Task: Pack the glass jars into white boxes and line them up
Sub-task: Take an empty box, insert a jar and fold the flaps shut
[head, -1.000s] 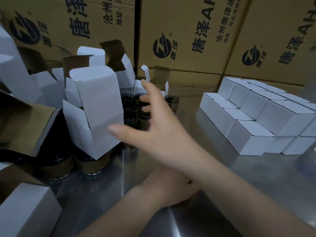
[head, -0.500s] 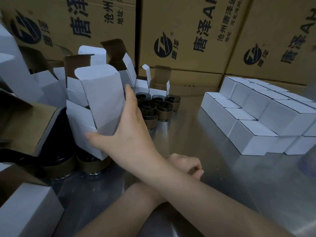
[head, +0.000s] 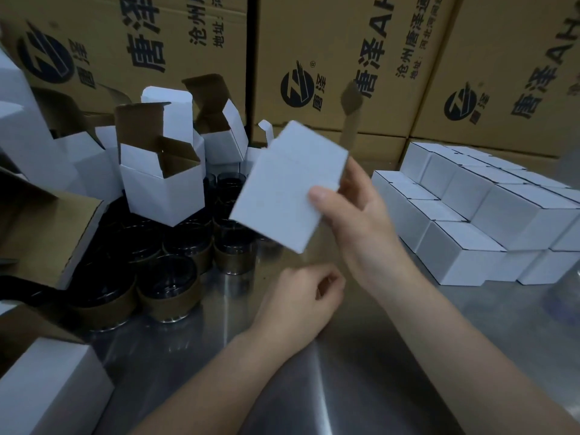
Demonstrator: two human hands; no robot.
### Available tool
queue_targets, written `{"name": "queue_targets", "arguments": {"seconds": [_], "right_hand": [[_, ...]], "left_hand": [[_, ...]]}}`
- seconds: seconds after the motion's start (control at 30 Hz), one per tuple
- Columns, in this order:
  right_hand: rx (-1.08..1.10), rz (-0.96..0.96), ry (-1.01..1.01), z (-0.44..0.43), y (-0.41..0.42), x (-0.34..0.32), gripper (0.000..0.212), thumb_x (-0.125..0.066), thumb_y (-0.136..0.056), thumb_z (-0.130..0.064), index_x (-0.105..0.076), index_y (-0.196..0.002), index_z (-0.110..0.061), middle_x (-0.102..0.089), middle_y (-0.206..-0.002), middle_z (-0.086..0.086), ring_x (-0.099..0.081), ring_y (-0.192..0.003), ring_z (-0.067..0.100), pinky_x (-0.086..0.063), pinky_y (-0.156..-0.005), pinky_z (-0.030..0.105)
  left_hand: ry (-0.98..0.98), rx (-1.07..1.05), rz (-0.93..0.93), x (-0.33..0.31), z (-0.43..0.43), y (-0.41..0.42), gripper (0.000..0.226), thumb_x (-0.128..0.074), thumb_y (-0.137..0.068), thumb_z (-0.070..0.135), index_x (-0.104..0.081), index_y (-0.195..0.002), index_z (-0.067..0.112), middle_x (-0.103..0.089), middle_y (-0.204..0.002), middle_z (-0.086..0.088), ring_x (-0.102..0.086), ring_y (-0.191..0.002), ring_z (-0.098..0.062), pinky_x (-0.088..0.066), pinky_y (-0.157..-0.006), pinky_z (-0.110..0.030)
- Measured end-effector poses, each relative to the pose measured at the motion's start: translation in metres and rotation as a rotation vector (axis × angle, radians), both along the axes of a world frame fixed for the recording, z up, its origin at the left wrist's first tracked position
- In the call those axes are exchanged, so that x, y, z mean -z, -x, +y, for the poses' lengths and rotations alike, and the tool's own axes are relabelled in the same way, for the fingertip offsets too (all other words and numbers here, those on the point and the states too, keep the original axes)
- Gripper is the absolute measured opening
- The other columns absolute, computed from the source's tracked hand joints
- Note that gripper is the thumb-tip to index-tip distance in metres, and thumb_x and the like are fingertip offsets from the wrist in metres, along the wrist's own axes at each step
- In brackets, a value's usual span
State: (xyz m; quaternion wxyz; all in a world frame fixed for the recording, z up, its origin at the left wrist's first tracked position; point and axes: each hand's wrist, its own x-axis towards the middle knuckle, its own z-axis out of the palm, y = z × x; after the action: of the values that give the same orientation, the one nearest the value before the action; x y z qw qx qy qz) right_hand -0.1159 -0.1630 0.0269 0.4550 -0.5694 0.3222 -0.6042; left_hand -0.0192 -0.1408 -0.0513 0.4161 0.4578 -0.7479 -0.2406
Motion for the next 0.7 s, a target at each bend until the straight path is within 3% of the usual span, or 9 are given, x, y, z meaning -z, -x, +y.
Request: {"name": "queue_targets", "arguments": {"seconds": [0.07,0.13,0.2,0.27,0.37,0.43,0.5,0.6,0.7], "right_hand": [[0.001,-0.117,-0.024,-0.002,0.013,0.000,0.080,-0.072,-0.069,-0.025,-0.042,-0.142,-0.013,-0.064,-0.121,0.002,-0.063,-0.109,0.018,-0.053,-0.087,0.035],[-0.008,-0.232,-0.061,-0.003,0.024,0.003,0.056,-0.062,-0.077,-0.023,-0.048,-0.131,-0.013,-0.065,-0.117,0.002,-0.062,-0.108,0.021,-0.051,-0.089,0.046],[-0.035,-0.353,-0.121,-0.005,0.032,0.007,0.048,-0.056,-0.078,-0.026,-0.052,-0.125,-0.015,-0.067,-0.108,0.000,-0.064,-0.102,0.019,-0.056,-0.078,0.038],[-0.037,-0.403,-0.182,-0.008,0.039,0.010,0.046,-0.055,-0.075,-0.030,-0.057,-0.119,-0.016,-0.068,-0.102,-0.001,-0.064,-0.096,0.018,-0.053,-0.071,0.032],[-0.019,-0.401,-0.261,-0.014,0.045,0.015,0.034,-0.056,-0.073,-0.031,-0.063,-0.103,-0.017,-0.069,-0.094,-0.001,-0.064,-0.091,0.020,-0.047,-0.073,0.034],[-0.031,-0.390,-0.297,-0.017,0.049,0.020,0.031,-0.055,-0.076,-0.032,-0.066,-0.102,-0.018,-0.069,-0.094,0.000,-0.065,-0.090,0.020,-0.049,-0.070,0.031],[-0.060,-0.389,-0.333,-0.019,0.052,0.024,0.031,-0.049,-0.086,-0.031,-0.068,-0.107,-0.017,-0.068,-0.101,0.001,-0.065,-0.094,0.022,-0.051,-0.070,0.030],[-0.080,-0.378,-0.368,-0.023,0.058,0.028,0.033,-0.048,-0.085,-0.030,-0.072,-0.103,-0.017,-0.068,-0.105,0.003,-0.066,-0.095,0.022,-0.051,-0.071,0.030],[-0.087,-0.307,-0.400,-0.026,0.061,0.031,0.043,-0.053,-0.072,-0.034,-0.067,-0.108,-0.016,-0.068,-0.105,0.003,-0.066,-0.093,0.022,-0.052,-0.067,0.027]], "left_hand": [[0.024,-0.092,0.109,0.004,-0.006,-0.001,0.010,-0.062,-0.089,0.020,-0.067,-0.083,0.026,-0.059,-0.063,0.009,-0.054,-0.059,-0.006,-0.047,-0.060,-0.030],[0.004,-0.160,0.209,0.005,-0.009,-0.003,0.018,-0.059,-0.090,0.008,-0.070,-0.088,0.022,-0.057,-0.063,0.014,-0.051,-0.058,-0.001,-0.040,-0.058,-0.018],[-0.008,-0.216,0.266,0.004,-0.011,-0.004,0.024,-0.052,-0.090,0.000,-0.067,-0.091,0.019,-0.062,-0.074,0.013,-0.054,-0.068,-0.001,-0.040,-0.064,-0.011],[-0.063,-0.241,0.414,0.002,-0.013,-0.005,0.028,-0.048,-0.094,0.000,-0.063,-0.091,0.022,-0.065,-0.080,0.011,-0.059,-0.076,-0.004,-0.046,-0.074,-0.016],[-0.164,-0.211,0.633,-0.003,-0.012,-0.007,0.023,-0.045,-0.102,0.016,-0.061,-0.098,0.032,-0.069,-0.095,0.008,-0.065,-0.093,-0.012,-0.052,-0.089,-0.038],[-0.208,-0.142,0.716,-0.004,-0.012,-0.007,0.019,-0.044,-0.104,0.027,-0.059,-0.113,0.033,-0.067,-0.114,0.004,-0.063,-0.109,-0.017,-0.050,-0.099,-0.045],[-0.260,-0.028,0.799,-0.004,-0.012,-0.009,0.025,-0.046,-0.101,0.037,-0.052,-0.126,0.035,-0.063,-0.126,0.004,-0.062,-0.116,-0.012,-0.051,-0.099,-0.036],[-0.303,0.094,0.829,-0.006,-0.011,-0.011,0.039,-0.052,-0.090,0.060,-0.047,-0.127,0.047,-0.062,-0.126,0.016,-0.061,-0.113,0.002,-0.052,-0.082,-0.013],[-0.306,0.157,0.825,-0.007,-0.011,-0.013,0.056,-0.056,-0.077,0.069,-0.043,-0.129,0.053,-0.059,-0.132,0.020,-0.056,-0.123,-0.002,-0.047,-0.097,-0.024]]}}
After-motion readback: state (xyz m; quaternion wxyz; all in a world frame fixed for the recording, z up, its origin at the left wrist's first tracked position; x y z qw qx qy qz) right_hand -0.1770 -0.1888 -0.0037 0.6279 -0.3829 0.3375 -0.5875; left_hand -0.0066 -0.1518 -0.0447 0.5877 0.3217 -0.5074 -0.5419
